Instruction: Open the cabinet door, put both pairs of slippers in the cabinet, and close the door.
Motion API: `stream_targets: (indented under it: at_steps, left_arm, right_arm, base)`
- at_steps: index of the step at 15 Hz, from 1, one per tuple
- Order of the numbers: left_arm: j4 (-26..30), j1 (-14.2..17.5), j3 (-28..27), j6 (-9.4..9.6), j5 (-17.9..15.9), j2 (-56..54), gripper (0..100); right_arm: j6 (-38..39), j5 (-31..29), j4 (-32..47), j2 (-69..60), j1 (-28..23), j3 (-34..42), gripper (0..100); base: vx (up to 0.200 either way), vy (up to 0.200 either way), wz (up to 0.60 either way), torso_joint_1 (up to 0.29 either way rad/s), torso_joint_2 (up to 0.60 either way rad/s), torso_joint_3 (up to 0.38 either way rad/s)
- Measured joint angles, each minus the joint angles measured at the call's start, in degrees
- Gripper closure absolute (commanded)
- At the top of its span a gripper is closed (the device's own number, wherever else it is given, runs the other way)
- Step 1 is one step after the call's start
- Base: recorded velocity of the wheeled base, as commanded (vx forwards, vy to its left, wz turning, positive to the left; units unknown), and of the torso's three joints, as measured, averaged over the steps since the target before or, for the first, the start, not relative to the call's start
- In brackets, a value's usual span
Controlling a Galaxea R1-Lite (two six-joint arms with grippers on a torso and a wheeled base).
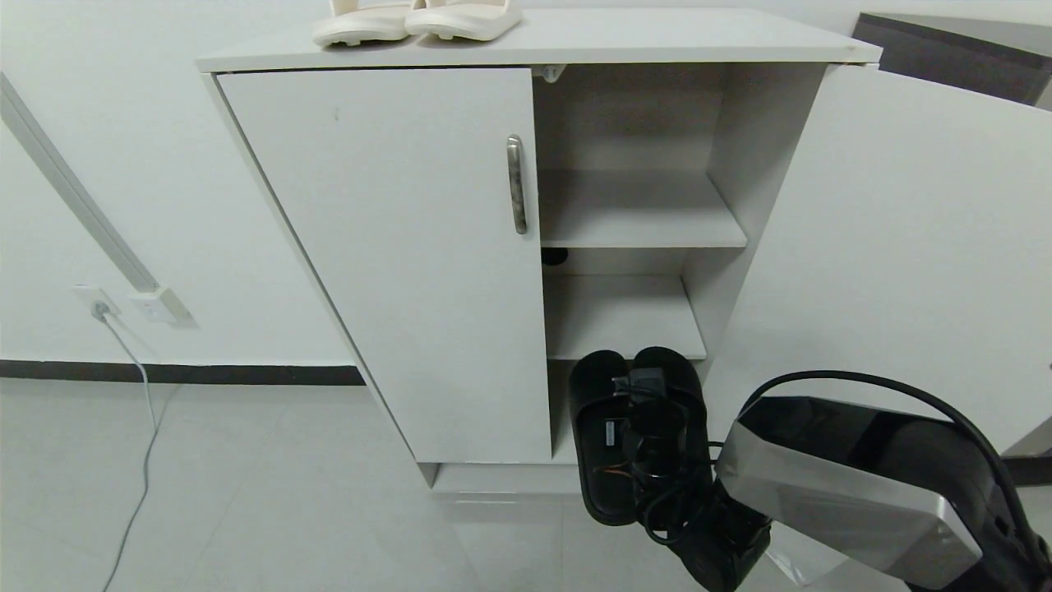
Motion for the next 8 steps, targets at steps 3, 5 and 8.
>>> stream_targets:
  at_steps: [3,5,8]
  left_arm:
    - [0.0,0.0,0.0,0.0,0.0,0.0,100]
    - [0.01,0.0,0.0,0.0,0.0,0.0,100]
    - [-0.02,0.0,0.02,-0.02,-0.01,0.0,100]
  right_arm:
    - [0.0,0.0,0.09,0.06,-0.2,-0.28,100]
    - [-0.02,0.04,0.04,0.17,-0.2,-0.41,100]
    - [-0.02,0.11,0.11,0.39,-0.34,-0.73,100]
  base:
    - [0.2,0.0,0.0,-0.001,0.0,0.001]
    - [0.2,0.0,0.0,0.002,0.0,0.002]
    - [0.067,0.0,0.0,0.002,0.0,0.001]
